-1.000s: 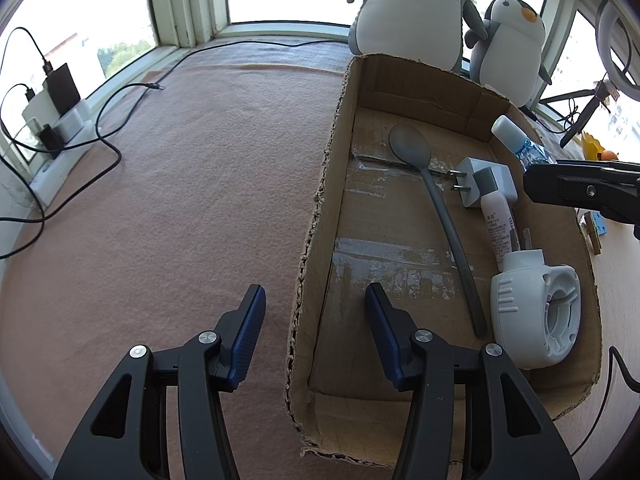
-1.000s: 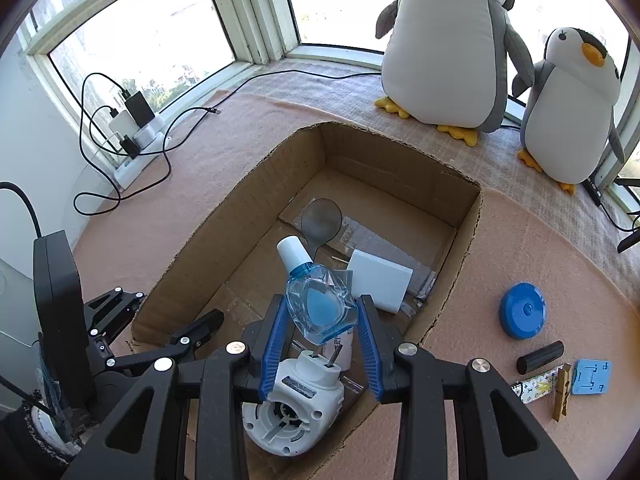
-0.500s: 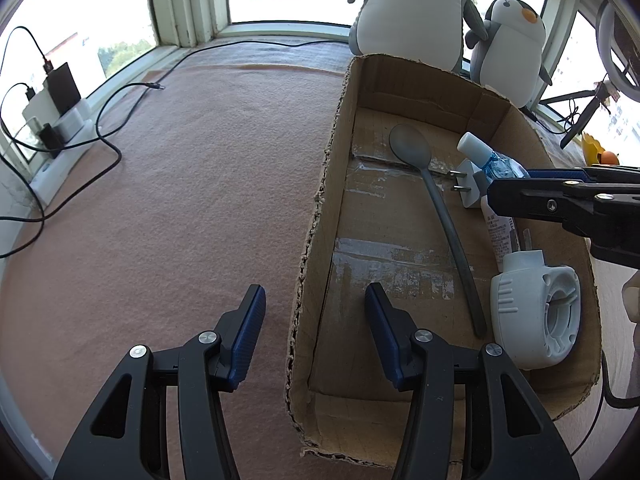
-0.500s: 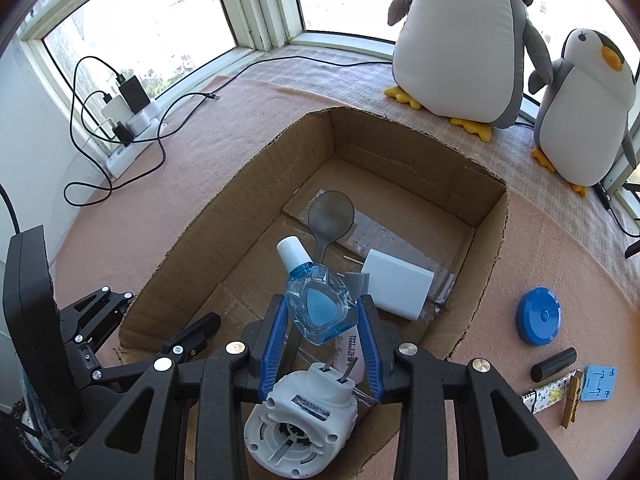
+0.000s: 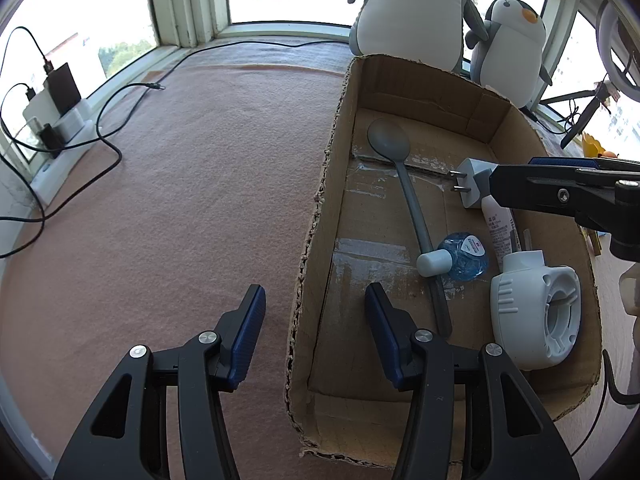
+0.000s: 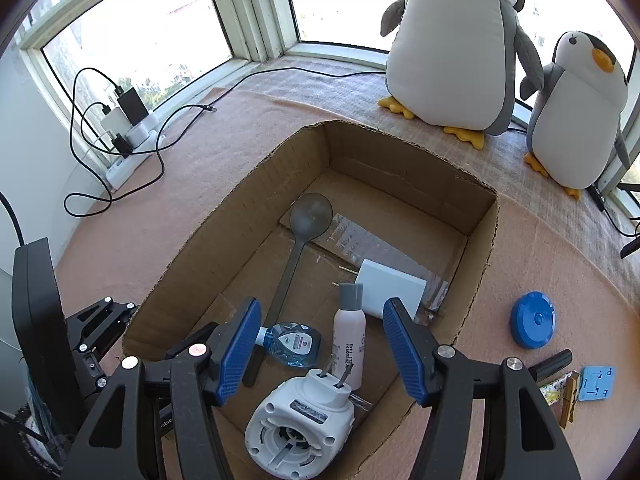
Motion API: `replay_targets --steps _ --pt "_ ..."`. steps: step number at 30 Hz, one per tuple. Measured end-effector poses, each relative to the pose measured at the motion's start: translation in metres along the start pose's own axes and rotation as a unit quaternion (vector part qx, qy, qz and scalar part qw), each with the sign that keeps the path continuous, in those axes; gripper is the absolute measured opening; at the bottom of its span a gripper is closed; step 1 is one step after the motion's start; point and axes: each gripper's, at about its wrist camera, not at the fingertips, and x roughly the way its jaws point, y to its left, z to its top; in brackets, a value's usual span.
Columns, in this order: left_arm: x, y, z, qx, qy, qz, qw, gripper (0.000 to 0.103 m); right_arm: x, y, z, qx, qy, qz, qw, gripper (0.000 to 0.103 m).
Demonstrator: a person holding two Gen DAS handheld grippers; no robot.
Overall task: Organize rigid objects
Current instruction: 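Open the right gripper to drop the eye-drop bottle in the box, then move the right tool to the wooden clothespin and grasp it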
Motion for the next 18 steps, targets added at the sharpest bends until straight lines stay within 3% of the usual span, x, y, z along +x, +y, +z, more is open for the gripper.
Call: replay_targets --steps 18 --pt "0.0 0.0 0.0 0.001 0.0 0.001 1.0 0.051 -0.022 -0.02 -0.012 0.036 -0.02 0.005 0.999 0.06"
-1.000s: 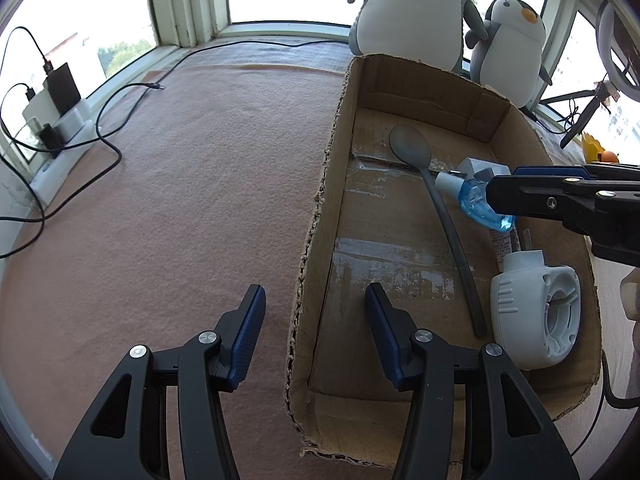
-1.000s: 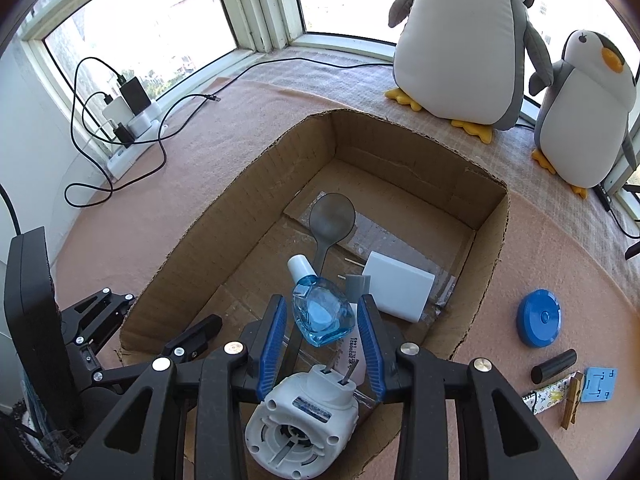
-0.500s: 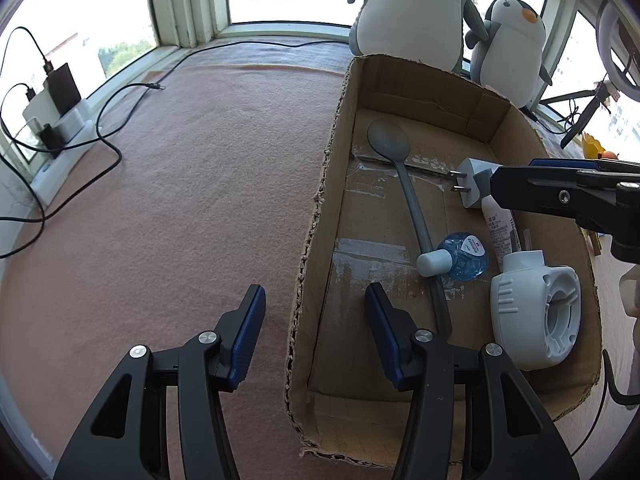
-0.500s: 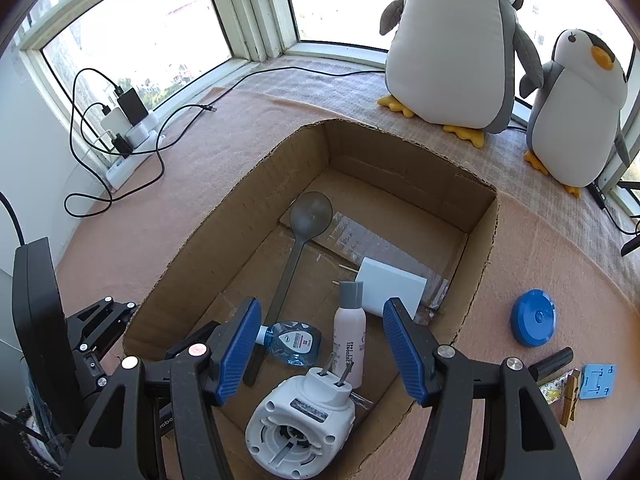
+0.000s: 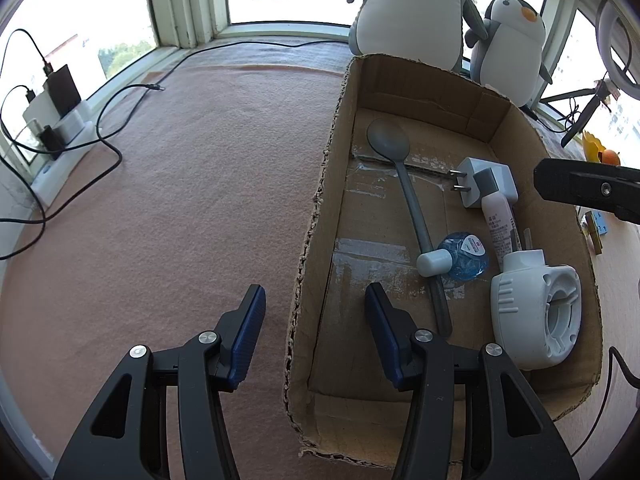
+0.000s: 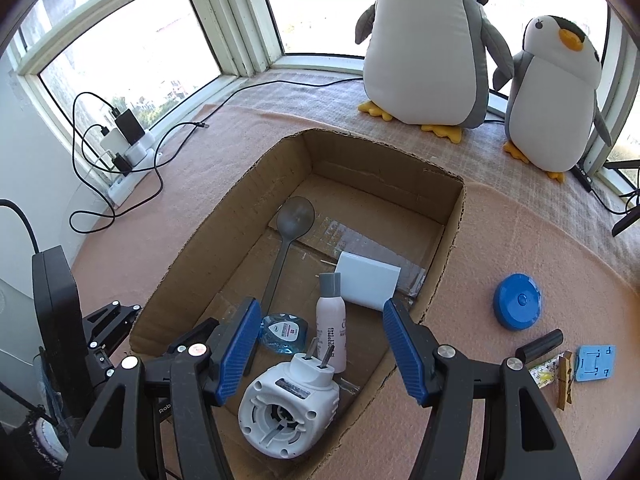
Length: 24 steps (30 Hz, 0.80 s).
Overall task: Organize rigid objects
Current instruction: 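Move the right tool to the wooden clothespin and grasp it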
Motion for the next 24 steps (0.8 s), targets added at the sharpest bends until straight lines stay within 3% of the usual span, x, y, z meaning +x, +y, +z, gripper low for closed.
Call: replay_targets --steps 12,20,24 --pt "0.001 -0.001 0.001 0.003 0.001 0.002 1.0 0.051 -0.051 -0.084 -0.054 0.082 -0.037 -0.022 0.996 0.06" --pt "0.001 -0.001 0.002 0.003 0.001 0.003 1.0 0.051 -0.062 -0.149 -0.085 0.121 -0.027 -0.032 0.992 0.06" --pt "0.0 -0.001 0.001 0.005 0.002 0.006 1.0 0.051 -0.056 -0.165 -0.091 0.115 -0.017 -0.057 0.992 0.059"
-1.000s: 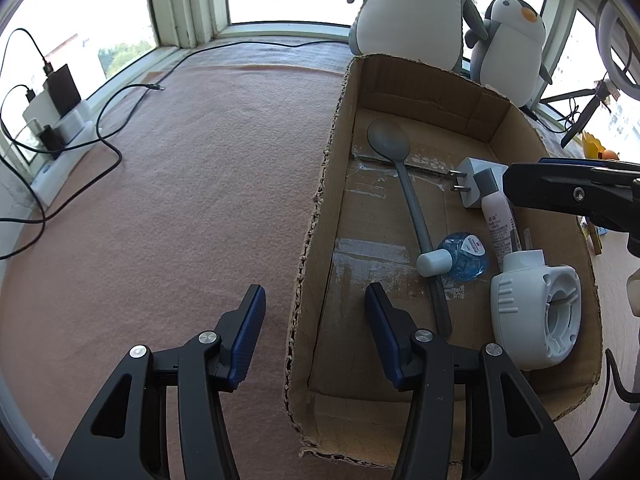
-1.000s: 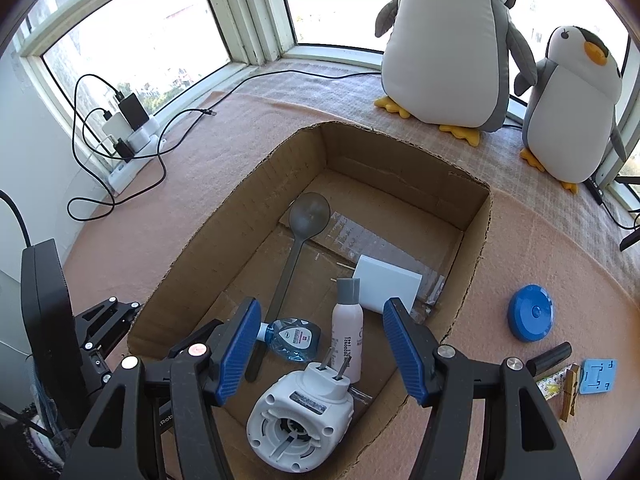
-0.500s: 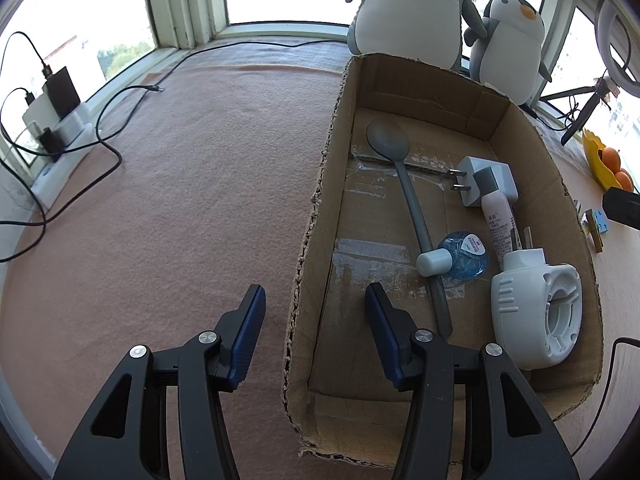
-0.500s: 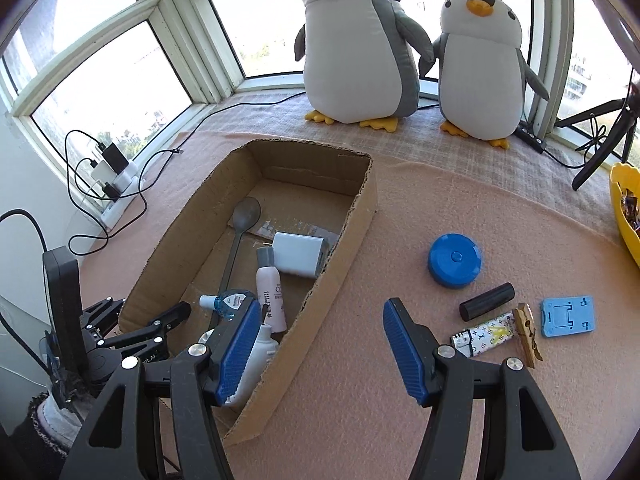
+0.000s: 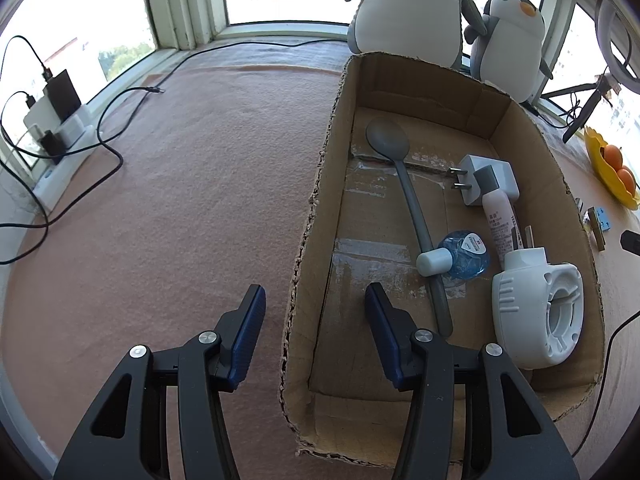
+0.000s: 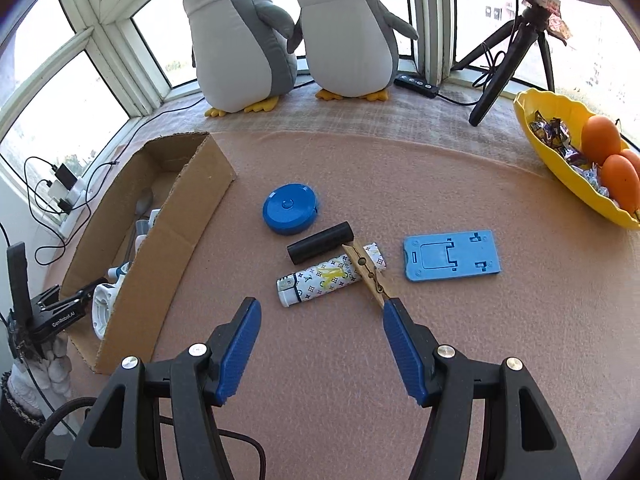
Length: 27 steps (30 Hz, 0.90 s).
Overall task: Organize rigid objects
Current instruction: 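Move the right tool to the wooden clothespin and grasp it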
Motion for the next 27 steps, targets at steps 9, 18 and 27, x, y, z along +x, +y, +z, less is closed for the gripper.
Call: replay_targets --steps 9,18,27 --pt "0.0 -0.001 0.0 0.0 0.001 0.003 1.0 0.051 0.023 -0.014 0.009 -0.028 0.024 -0.026 0.999 0.04" --pt "0.0 0.0 0.0 0.0 0.001 0.003 1.0 0.051 0.039 -0.013 0.015 -0.048 0.044 -0.034 0.997 0.031" --pt "0.0 0.0 0.0 0.0 0.001 0.003 1.0 0.051 0.045 -0.019 0.015 -0.044 0.058 -0.032 0.997 0.02"
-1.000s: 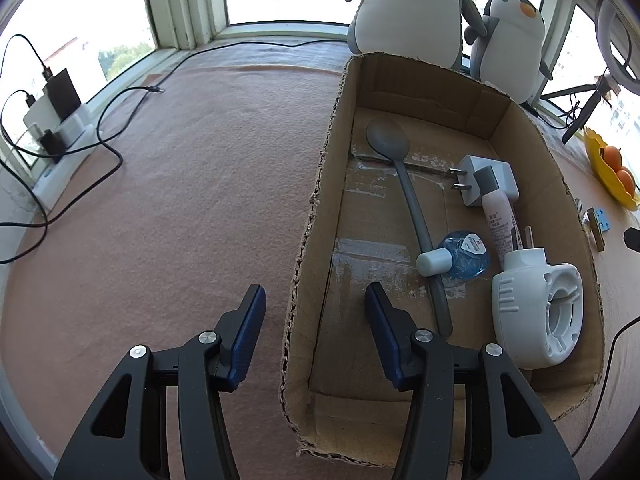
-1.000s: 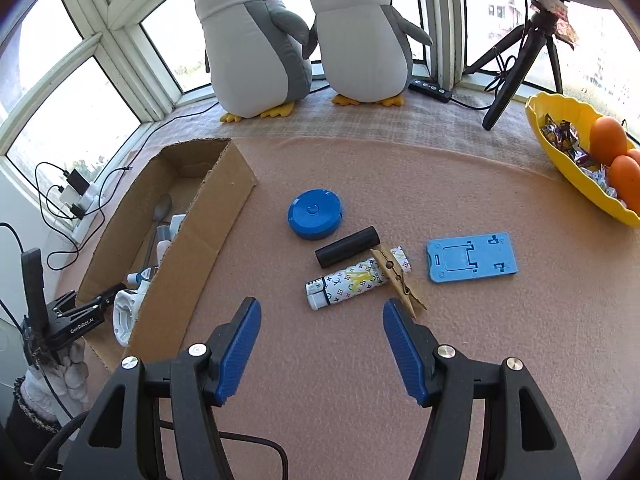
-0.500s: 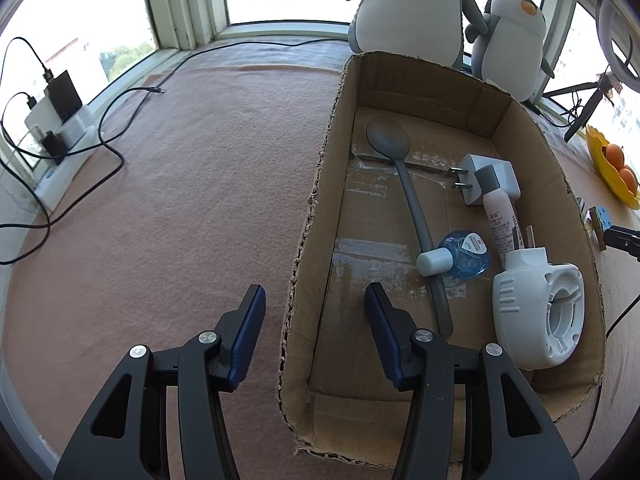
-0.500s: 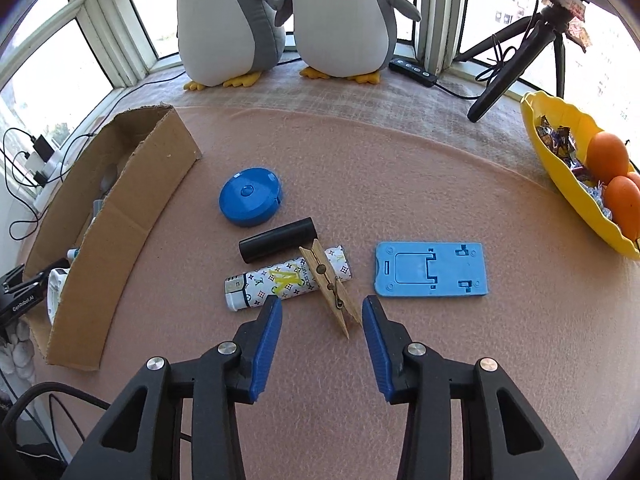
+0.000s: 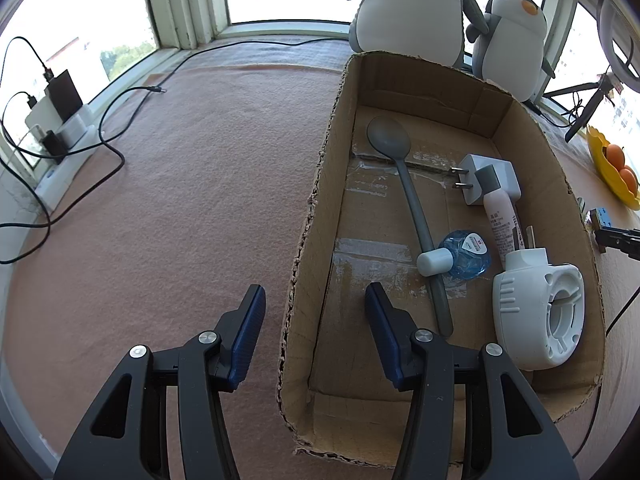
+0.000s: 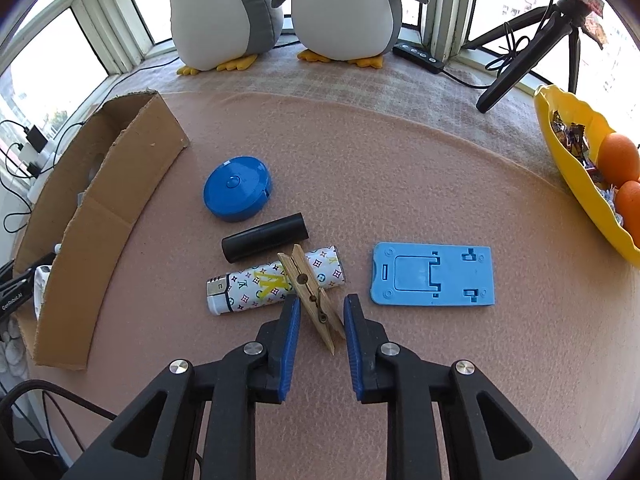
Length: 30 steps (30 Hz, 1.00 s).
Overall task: Organize rigid objects
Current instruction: 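Move the right tool to the wooden clothespin and grasp it, then carry the wooden clothespin over the box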
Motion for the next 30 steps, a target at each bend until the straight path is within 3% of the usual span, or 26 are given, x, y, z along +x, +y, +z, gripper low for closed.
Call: replay_targets --steps 9,10,22,30 --pt "0.0 0.001 0.0 -0.001 0.0 -0.001 1.0 0.051 -0.001 -0.003 -0.002 0.021 0.001 0.005 1.0 0.015" --pt "0.0 0.0 0.0 -0.001 0.0 0.0 1.0 0.051 -0.001 -0.004 -0.003 0.027 0.0 0.007 1.0 0.011" --pt "-0.001 0.001 -0.002 -0.001 0.0 -0.001 1.0 0.051 -0.005 -0.008 -0.007 0.067 -0.01 0.032 0.997 0.011" --pt "-0.001 0.0 -0.002 -0.002 -0.001 -0.001 1.0 0.051 -0.027 0.009 0.0 0.064 -0.033 0.047 0.996 0.011"
